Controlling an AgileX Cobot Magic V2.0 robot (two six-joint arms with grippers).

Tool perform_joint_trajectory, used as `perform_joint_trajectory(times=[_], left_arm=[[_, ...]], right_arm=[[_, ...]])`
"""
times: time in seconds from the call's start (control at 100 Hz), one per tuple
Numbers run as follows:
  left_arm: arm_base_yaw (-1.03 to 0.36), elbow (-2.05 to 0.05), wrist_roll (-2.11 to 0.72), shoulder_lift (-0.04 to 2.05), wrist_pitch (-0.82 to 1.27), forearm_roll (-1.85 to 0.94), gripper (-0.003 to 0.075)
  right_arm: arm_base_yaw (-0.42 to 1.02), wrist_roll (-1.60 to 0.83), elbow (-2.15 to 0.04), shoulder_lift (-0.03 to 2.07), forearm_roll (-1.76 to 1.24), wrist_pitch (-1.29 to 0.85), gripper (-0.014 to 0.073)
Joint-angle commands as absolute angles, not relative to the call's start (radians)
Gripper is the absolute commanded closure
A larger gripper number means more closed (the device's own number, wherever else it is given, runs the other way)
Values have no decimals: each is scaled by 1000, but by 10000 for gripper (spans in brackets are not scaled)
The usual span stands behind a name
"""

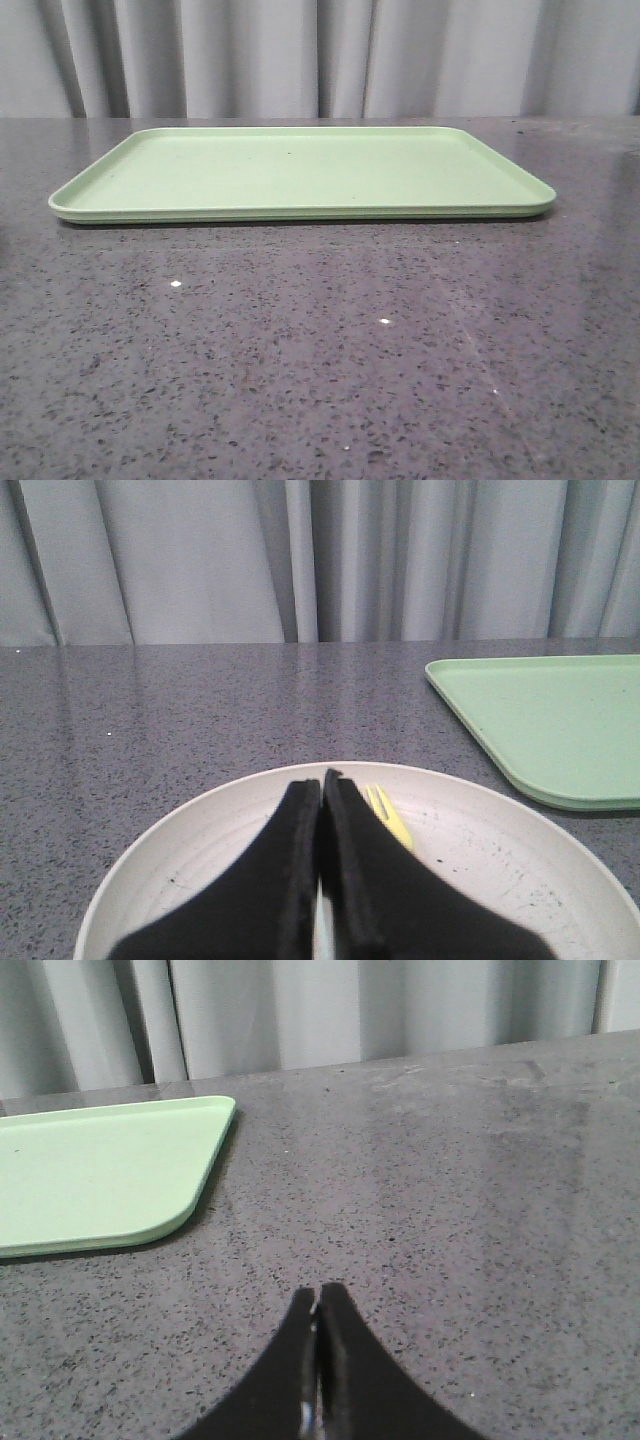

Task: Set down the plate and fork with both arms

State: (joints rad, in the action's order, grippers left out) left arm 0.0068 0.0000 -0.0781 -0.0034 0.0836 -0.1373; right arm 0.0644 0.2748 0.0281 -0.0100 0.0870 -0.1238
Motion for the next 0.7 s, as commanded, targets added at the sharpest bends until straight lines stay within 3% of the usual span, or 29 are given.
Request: perform_joint_trajectory(times=[0.0, 0.69], left_arm=[[9, 12, -72, -35, 0, -147, 741], [9, 12, -72, -35, -12, -149, 741]], right_arm=[[57, 263, 22, -35, 89, -51, 660], [57, 263, 22, -35, 90, -46, 660]])
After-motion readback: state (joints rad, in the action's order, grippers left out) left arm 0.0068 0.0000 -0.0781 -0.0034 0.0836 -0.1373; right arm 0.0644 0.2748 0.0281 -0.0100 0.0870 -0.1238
